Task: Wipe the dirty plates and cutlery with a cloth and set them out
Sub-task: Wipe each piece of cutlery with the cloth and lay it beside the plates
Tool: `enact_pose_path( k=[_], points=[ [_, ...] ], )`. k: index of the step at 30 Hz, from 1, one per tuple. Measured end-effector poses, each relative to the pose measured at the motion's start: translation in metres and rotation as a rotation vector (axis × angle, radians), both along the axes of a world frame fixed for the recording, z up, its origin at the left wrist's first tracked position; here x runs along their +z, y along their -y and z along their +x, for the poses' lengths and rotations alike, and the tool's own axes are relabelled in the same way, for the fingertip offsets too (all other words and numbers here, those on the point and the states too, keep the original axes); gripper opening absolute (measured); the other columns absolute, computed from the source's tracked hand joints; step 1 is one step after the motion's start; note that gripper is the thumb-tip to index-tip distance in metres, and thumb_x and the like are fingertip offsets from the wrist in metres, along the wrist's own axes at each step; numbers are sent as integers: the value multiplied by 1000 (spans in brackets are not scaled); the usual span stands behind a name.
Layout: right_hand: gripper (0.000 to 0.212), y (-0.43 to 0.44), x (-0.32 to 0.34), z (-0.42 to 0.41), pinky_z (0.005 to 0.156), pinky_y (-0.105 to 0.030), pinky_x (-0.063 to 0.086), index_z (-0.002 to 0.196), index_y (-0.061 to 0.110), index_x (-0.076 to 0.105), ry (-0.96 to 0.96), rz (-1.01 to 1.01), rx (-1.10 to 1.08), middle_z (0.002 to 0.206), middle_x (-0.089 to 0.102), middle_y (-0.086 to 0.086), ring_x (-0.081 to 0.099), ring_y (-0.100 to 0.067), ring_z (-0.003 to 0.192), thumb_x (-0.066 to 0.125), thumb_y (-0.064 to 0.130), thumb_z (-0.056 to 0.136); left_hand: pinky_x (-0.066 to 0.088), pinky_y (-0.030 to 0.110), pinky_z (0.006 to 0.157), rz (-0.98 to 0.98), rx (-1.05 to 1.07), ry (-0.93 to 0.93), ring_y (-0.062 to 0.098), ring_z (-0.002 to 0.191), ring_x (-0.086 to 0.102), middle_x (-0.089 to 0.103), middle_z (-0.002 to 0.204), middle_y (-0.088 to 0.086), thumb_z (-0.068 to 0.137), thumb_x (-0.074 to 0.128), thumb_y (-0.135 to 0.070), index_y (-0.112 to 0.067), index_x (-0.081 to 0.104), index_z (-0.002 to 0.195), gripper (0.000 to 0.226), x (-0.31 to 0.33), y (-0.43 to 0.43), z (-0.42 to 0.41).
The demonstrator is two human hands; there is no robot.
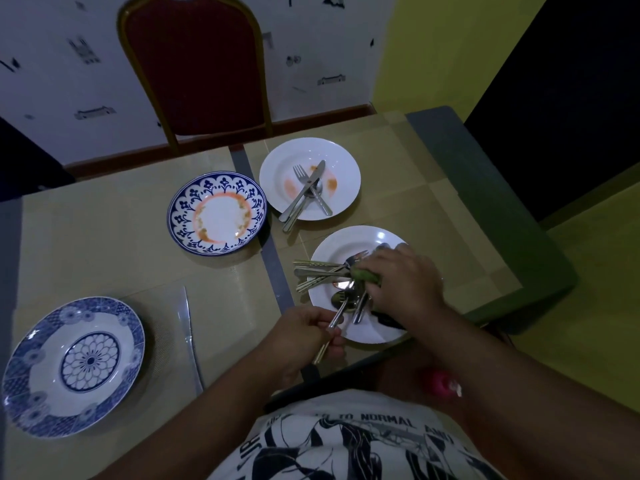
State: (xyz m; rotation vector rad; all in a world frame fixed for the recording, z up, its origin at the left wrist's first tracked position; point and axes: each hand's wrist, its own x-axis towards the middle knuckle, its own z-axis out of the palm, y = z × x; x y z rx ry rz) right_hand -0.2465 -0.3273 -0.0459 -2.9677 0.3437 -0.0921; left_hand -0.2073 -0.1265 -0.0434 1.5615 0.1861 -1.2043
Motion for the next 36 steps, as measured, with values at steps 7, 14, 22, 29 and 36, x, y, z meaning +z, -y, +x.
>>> enact_pose_path(
  k=[7, 14, 22, 29, 36],
  points=[
    [36, -16, 1, -21, 65, -32, 44, 104, 38, 68, 110, 91, 93, 102, 66, 14, 55, -17, 93, 67, 35, 69, 47, 19, 56, -59, 17, -27, 7, 62, 63, 69, 78, 5, 97, 49, 7, 0, 69, 107, 24, 4, 12, 1],
    [34, 22, 3, -2, 67, -29, 45, 109, 40, 68, 18, 116, -160, 108, 66, 16, 53, -15, 97, 68, 31, 76, 46, 25, 68, 69, 13, -61, 13, 75, 60, 73, 90, 6, 102, 47, -7, -9, 73, 105, 26, -1, 11, -2],
    [35, -3, 9, -15, 64, -27, 36, 105, 38, 70, 157, 107, 133, 101, 65, 16, 52, -14, 92, 70, 32, 70, 50, 18, 52, 39, 82, 38, 12, 56, 62, 65, 75, 12, 98, 54, 2, 1, 68, 103, 15, 4, 23, 0],
    [25, 2, 4, 14, 65, -30, 39, 95, 37, 71, -20, 35, 89, 97, 66, 12, 54, -20, 94, 66, 33, 71, 51, 22, 60, 40, 23, 117, 9, 62, 63, 70, 83, 11, 99, 52, 1, -15, 70, 91, 26, 3, 16, -4],
    [30, -1, 20, 27, 68, -33, 48, 105, 40, 69, 41, 162, 32, 103, 65, 18, 52, -14, 96, 66, 30, 77, 46, 15, 53, 50, 354, 58, 7, 63, 60, 71, 80, 3, 99, 55, -4, -7, 74, 106, 21, 0, -11, 9]
  ],
)
